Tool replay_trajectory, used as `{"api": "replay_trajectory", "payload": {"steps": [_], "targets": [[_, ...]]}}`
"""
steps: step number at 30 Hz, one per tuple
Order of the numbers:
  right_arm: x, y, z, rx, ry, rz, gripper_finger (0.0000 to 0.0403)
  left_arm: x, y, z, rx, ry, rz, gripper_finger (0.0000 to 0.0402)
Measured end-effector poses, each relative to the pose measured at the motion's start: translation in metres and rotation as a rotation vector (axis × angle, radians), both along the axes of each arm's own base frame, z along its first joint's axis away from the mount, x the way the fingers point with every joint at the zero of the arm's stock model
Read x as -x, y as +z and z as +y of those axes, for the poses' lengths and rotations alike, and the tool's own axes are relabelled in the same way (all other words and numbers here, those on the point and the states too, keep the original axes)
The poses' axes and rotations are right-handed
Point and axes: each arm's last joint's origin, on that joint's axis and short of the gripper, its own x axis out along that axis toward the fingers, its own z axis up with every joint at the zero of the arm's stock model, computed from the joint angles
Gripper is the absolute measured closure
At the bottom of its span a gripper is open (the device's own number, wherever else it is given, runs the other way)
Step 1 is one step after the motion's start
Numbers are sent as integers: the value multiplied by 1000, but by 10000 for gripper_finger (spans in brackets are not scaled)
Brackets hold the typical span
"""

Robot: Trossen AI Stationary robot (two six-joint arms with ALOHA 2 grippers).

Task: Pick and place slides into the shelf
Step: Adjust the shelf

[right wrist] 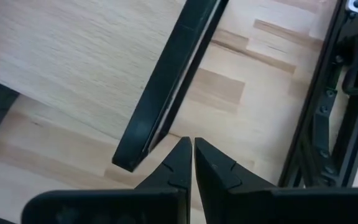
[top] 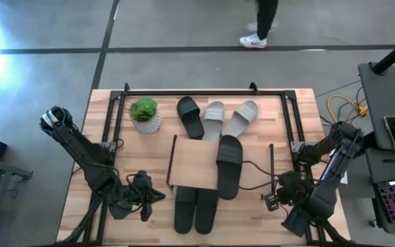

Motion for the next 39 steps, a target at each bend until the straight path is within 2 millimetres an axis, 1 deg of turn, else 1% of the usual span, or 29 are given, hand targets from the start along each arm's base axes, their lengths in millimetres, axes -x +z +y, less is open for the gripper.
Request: {"api": "replay_trajectory", "payload": {"steps": [4,7,10,13,16,21,25,28,33,39], "targets": [[2,4,-2,-12,4,-12,392,4,-3,5,-43,0,45,402],[2,5,-4,-12,-1,-17,392,12,-4,16,-80,104,79,402],[1,5,-4,-11,0,-16,392,19,1,26,-93,174,62,402],[2,5,-4,-12,2,-16,392,19,5,30,-109,182,46,402],[2,5,-4,-11,3,-16,392,17,5,33,-114,200,44,402],[2,5,-4,-10,5,-16,392,8,0,34,-123,226,51,402],[2,5,-4,-10,5,-16,392,-1,-2,32,-147,209,36,402],[2,5,-4,-10,5,-16,392,-6,-2,34,-158,215,30,402],[2,5,-4,-10,5,-16,392,-9,-2,39,-162,232,34,402],[2,5,-4,-10,8,-15,392,-13,-3,34,-123,189,36,402]]}}
